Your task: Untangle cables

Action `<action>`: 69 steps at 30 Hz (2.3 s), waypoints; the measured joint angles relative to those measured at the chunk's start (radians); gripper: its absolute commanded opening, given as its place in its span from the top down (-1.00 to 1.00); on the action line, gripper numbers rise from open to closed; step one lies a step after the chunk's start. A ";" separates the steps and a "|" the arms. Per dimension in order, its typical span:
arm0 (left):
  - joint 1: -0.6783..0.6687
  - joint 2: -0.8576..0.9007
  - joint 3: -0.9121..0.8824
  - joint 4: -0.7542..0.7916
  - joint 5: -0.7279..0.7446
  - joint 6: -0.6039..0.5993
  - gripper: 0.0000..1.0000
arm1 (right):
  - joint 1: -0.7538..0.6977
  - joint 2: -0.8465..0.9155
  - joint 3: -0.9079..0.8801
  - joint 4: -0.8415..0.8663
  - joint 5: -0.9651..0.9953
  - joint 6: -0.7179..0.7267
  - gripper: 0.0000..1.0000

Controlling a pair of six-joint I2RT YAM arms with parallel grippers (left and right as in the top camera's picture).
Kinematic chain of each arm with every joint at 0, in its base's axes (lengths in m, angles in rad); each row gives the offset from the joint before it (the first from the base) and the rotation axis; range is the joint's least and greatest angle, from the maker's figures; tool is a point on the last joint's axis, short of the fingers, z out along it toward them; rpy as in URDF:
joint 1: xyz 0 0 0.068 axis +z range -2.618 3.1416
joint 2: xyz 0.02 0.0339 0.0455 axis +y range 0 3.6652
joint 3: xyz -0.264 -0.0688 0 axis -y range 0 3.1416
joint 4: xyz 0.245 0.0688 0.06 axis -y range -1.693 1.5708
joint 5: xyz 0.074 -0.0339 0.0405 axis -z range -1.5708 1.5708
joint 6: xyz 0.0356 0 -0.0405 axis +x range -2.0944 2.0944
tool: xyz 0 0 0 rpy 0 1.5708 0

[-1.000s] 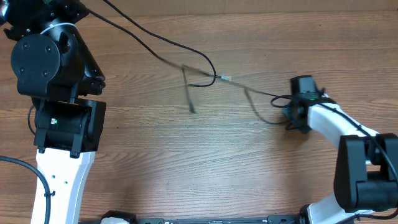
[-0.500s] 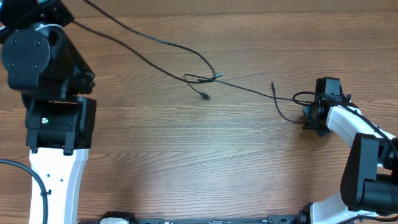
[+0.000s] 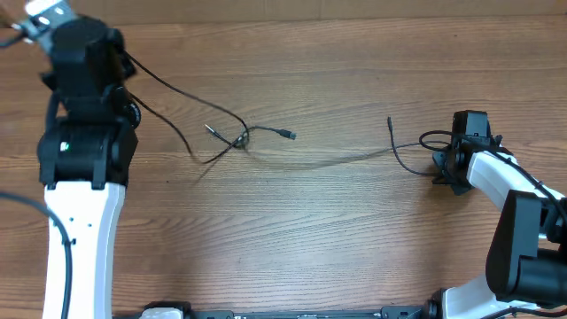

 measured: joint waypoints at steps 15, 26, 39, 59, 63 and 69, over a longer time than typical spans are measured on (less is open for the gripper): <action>0.000 0.317 0.001 -0.292 0.281 -0.195 0.92 | 0.026 0.001 -0.006 0.055 -0.063 0.000 0.92; 0.001 0.543 0.001 -0.368 0.296 -0.197 0.91 | 0.053 0.003 -0.006 0.070 -0.081 0.003 0.92; 0.030 0.757 0.001 -0.420 0.328 -0.196 0.92 | 0.053 0.003 -0.006 0.070 -0.084 0.003 0.92; 0.068 0.811 0.028 -0.427 0.317 -0.183 -0.99 | 0.053 0.003 -0.006 0.071 -0.093 0.002 0.92; 0.069 0.817 0.048 -0.423 0.406 -0.134 -0.99 | 0.053 0.003 -0.007 0.073 -0.097 0.003 0.92; 0.069 0.880 0.200 -0.568 0.534 -0.084 -0.99 | 0.053 0.003 -0.007 0.074 -0.097 0.002 0.92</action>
